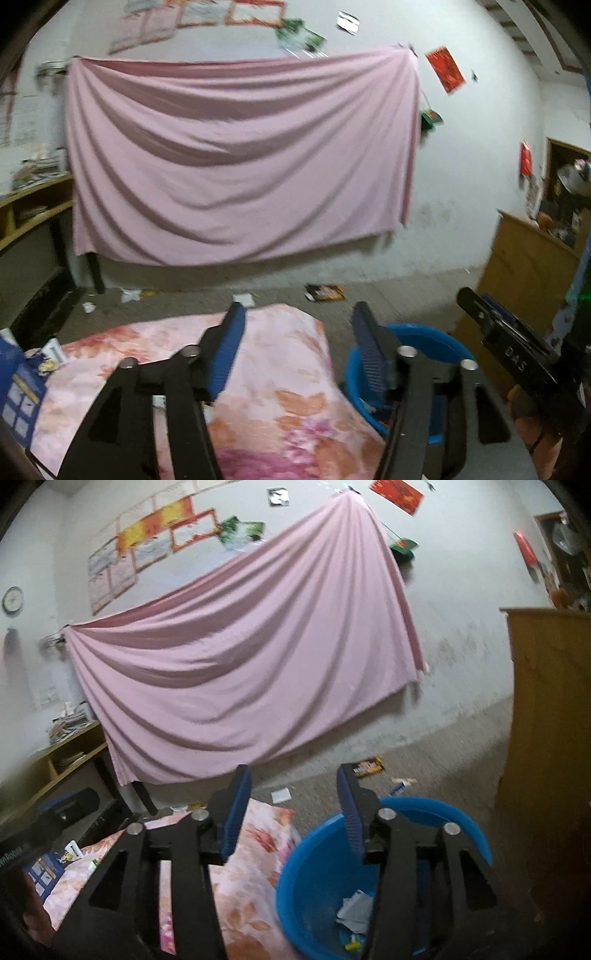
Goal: Collect trash
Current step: 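Move both open grippers back over the items on the bed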
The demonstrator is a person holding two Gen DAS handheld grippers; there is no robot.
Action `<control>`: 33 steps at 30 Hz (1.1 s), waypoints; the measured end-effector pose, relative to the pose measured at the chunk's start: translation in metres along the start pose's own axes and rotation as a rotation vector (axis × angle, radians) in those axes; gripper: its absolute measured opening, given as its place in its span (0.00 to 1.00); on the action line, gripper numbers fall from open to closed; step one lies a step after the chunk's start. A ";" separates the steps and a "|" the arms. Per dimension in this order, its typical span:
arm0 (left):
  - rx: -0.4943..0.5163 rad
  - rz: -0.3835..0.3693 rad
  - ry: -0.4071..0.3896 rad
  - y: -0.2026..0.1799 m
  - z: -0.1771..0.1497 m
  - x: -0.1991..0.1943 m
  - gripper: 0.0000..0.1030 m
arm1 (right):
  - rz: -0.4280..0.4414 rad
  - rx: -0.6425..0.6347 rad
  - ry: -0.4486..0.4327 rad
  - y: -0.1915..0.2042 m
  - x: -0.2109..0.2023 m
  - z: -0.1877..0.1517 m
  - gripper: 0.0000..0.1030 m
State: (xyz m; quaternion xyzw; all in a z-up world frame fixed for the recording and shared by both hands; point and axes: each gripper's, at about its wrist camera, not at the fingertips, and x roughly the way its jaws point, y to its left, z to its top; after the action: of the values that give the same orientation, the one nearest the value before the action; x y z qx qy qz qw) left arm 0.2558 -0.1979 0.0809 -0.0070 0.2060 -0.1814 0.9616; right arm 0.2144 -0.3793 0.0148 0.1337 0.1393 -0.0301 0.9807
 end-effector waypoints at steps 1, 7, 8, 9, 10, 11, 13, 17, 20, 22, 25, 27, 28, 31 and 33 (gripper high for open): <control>-0.010 0.014 -0.013 0.007 0.000 -0.004 0.57 | 0.008 -0.011 -0.012 0.006 0.000 0.000 0.80; -0.092 0.123 -0.111 0.049 -0.005 -0.032 0.95 | 0.057 -0.068 -0.083 0.036 -0.004 0.001 0.99; -0.106 0.132 -0.130 0.055 -0.007 -0.037 0.97 | 0.068 -0.072 -0.096 0.040 -0.005 0.000 1.00; -0.118 0.143 -0.144 0.062 -0.009 -0.041 0.97 | 0.078 -0.075 -0.106 0.043 -0.005 0.000 1.00; -0.128 0.160 -0.157 0.070 -0.011 -0.046 0.98 | 0.087 -0.078 -0.113 0.047 -0.005 -0.001 1.00; -0.133 0.173 -0.164 0.075 -0.013 -0.049 0.98 | 0.092 -0.081 -0.116 0.050 -0.005 -0.002 1.00; -0.139 0.207 -0.178 0.088 -0.018 -0.056 0.98 | 0.100 -0.093 -0.118 0.056 -0.002 -0.004 1.00; -0.144 0.263 -0.201 0.107 -0.027 -0.072 0.98 | 0.119 -0.112 -0.110 0.070 0.005 -0.009 1.00; -0.144 0.294 -0.217 0.117 -0.034 -0.081 0.98 | 0.142 -0.124 -0.113 0.081 0.007 -0.012 1.00; -0.136 0.316 -0.226 0.125 -0.040 -0.088 0.98 | 0.155 -0.132 -0.117 0.087 0.007 -0.016 1.00; -0.125 0.337 -0.229 0.133 -0.049 -0.092 0.98 | 0.181 -0.158 -0.114 0.101 0.010 -0.021 1.00; -0.119 0.346 -0.229 0.140 -0.055 -0.093 0.98 | 0.196 -0.182 -0.109 0.109 0.012 -0.025 1.00; -0.116 0.350 -0.229 0.141 -0.058 -0.093 0.98 | 0.205 -0.197 -0.105 0.114 0.013 -0.028 1.00; -0.099 0.359 -0.226 0.149 -0.066 -0.094 0.98 | 0.219 -0.241 -0.088 0.127 0.017 -0.035 1.00; -0.091 0.363 -0.217 0.152 -0.070 -0.092 0.98 | 0.229 -0.266 -0.074 0.134 0.019 -0.040 1.00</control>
State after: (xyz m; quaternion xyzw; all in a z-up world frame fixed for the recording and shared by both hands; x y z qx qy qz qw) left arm 0.2021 -0.0193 0.0393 -0.0325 0.1070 0.0061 0.9937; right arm 0.2352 -0.2394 0.0061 0.0168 0.0898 0.0958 0.9912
